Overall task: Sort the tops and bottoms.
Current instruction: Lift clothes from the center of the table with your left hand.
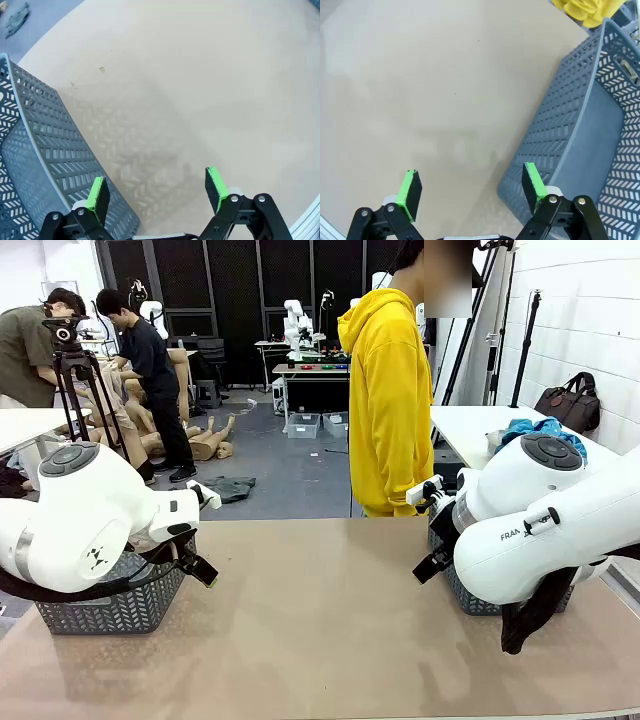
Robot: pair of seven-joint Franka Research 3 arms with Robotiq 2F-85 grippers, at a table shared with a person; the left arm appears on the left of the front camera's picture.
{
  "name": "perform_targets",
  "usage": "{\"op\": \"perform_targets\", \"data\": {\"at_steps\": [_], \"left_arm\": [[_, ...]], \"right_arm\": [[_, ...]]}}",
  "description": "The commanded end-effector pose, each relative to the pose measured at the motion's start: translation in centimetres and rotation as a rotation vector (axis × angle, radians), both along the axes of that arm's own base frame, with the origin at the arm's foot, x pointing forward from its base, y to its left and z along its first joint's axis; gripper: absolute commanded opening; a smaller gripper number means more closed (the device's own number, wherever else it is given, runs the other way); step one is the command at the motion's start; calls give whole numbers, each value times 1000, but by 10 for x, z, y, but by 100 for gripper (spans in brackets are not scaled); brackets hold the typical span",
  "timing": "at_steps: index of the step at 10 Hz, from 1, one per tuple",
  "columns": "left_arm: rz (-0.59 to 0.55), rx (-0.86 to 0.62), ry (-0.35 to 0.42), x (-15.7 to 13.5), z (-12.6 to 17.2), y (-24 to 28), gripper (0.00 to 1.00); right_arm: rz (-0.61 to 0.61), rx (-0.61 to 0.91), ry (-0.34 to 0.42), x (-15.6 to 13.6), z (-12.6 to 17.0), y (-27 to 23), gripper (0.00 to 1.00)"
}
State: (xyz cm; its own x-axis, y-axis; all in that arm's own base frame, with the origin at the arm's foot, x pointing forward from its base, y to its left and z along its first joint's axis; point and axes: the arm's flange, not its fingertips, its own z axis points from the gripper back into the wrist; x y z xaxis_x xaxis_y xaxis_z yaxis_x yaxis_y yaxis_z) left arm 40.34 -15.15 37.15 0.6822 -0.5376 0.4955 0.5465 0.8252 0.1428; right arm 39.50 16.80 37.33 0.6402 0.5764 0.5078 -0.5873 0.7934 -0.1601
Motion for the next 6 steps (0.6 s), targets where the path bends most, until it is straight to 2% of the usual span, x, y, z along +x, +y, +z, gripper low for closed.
{"op": "perform_targets", "data": {"at_steps": [1, 6], "left_arm": [[0, 0, 0, 0, 0, 0, 100], [0, 0, 0, 0, 0, 0, 100]], "right_arm": [[0, 0, 0, 0, 0, 0, 100], [0, 0, 0, 0, 0, 0, 100]]}}
